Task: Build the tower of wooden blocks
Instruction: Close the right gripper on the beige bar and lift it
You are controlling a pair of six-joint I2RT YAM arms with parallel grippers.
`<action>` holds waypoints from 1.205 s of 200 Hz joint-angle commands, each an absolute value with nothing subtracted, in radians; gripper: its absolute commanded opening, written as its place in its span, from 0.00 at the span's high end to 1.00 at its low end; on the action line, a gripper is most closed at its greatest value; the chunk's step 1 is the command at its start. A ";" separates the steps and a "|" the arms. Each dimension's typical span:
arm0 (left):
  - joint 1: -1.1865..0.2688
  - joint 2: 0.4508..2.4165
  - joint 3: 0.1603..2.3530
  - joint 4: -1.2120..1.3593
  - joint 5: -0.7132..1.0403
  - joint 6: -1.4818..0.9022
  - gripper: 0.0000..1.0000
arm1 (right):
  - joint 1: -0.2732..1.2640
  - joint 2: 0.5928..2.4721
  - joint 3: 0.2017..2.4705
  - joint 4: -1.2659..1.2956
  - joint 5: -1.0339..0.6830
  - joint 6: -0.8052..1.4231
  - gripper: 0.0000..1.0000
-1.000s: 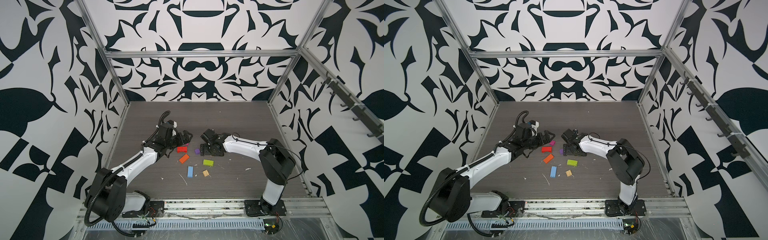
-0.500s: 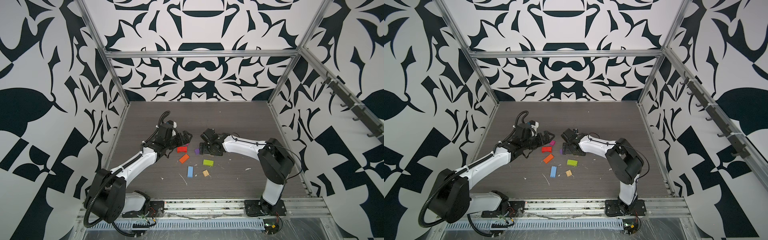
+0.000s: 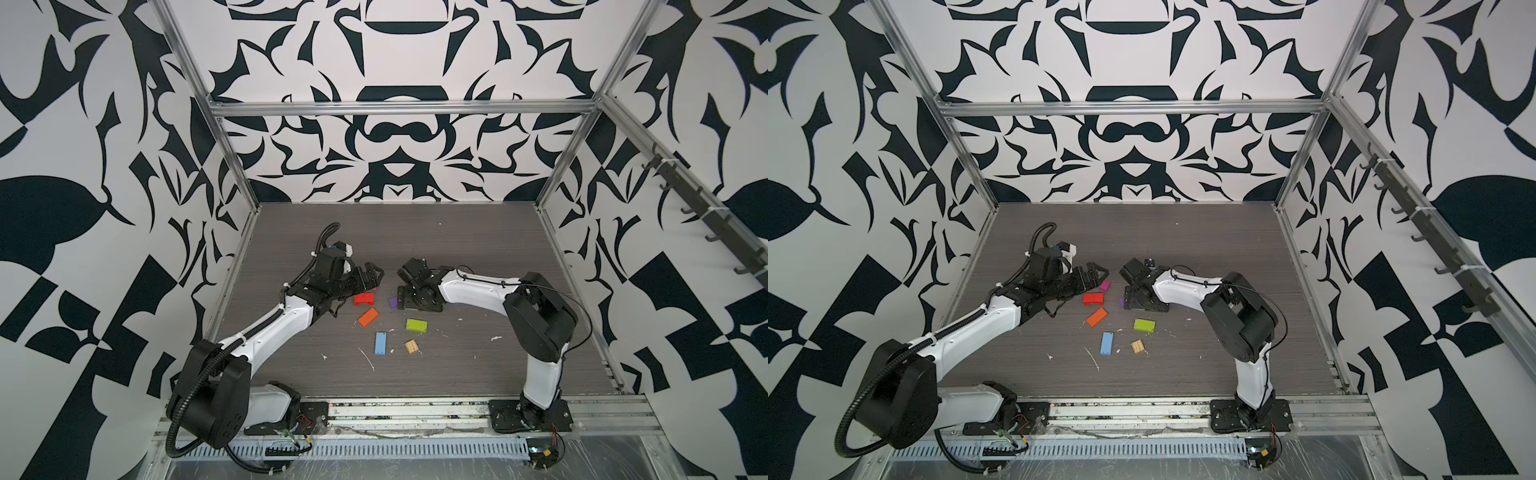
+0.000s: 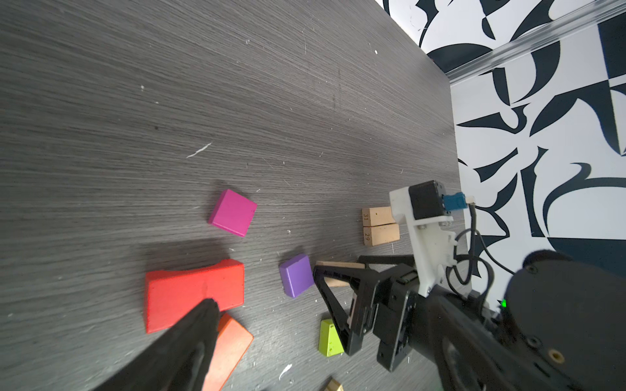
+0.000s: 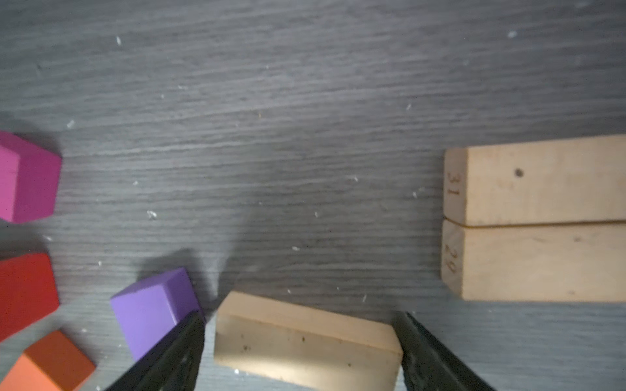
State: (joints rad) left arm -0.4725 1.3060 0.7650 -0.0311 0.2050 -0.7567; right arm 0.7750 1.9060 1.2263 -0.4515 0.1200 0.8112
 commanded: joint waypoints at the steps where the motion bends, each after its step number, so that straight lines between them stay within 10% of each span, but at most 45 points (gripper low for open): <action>1: -0.476 1.288 0.755 -0.043 0.199 -0.742 0.01 | 0.781 1.918 1.264 -0.465 0.147 0.822 0.10; 241: -0.476 1.282 0.742 -0.048 0.191 -0.743 0.00 | 0.805 1.911 1.237 -0.524 0.228 0.742 0.14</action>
State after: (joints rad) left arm -0.4725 1.3041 0.7631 -0.0353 0.2016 -0.7506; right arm 0.8013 1.9255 1.2476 -0.4984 0.1886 0.7406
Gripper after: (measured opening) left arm 0.995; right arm 0.861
